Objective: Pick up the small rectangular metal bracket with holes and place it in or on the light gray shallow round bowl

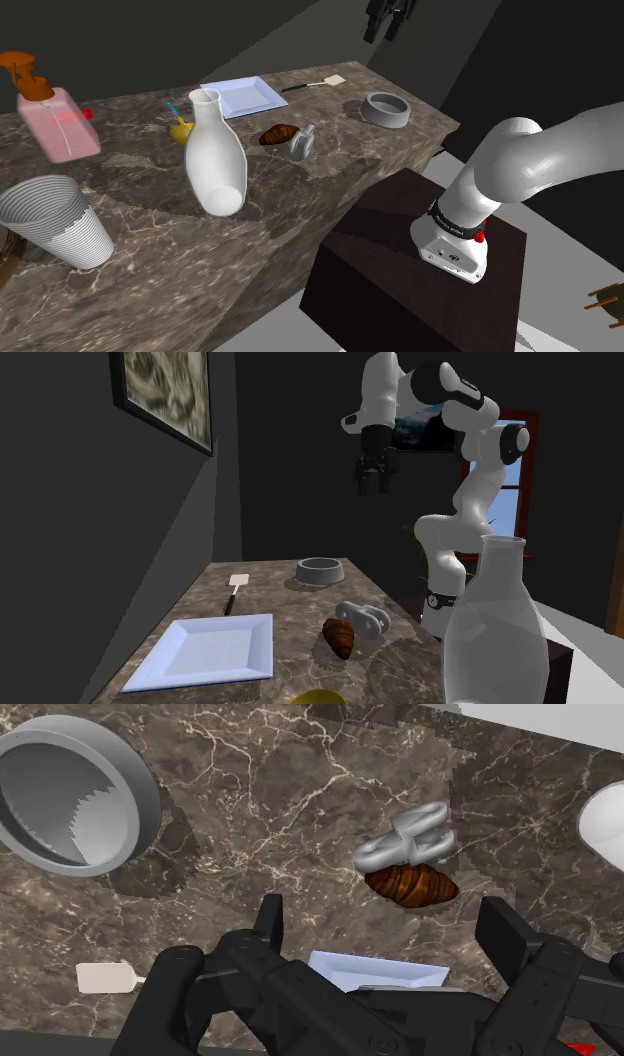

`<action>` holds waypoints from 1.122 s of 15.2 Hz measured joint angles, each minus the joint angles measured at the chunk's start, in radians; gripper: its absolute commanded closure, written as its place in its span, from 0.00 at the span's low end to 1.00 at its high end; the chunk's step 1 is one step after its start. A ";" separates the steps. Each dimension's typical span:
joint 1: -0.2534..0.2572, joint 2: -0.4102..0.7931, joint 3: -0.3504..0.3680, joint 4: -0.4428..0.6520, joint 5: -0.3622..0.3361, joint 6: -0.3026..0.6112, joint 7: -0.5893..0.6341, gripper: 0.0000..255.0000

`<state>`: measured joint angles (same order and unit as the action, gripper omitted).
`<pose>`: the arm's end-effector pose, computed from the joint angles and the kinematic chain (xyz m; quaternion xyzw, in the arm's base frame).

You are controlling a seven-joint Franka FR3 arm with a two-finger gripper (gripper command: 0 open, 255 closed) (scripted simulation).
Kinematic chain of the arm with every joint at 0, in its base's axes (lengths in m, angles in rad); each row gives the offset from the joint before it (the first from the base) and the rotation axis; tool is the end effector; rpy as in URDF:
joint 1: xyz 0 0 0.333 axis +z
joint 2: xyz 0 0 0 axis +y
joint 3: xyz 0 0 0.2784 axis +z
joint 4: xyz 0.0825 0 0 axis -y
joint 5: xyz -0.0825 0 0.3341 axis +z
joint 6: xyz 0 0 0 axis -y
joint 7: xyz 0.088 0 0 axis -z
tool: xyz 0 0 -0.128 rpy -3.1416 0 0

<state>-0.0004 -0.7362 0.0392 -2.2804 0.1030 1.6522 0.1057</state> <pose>0.3067 0.0274 0.5684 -0.9971 0.0391 -0.0510 0.0418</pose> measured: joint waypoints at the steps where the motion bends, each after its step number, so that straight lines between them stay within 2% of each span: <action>1: 0.000 0.000 0.000 0.000 0.000 0.000 0.000 0.00; 4: 0.004 0.013 0.027 -0.048 0.009 0.057 0.025 0.00; 9: 0.016 0.066 0.095 -0.151 0.030 0.203 0.089 0.00; 17: 0.029 0.241 0.213 -0.241 0.048 0.452 0.205 0.00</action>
<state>0.0290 -0.4952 0.2526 -2.5214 0.1508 2.1038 0.3105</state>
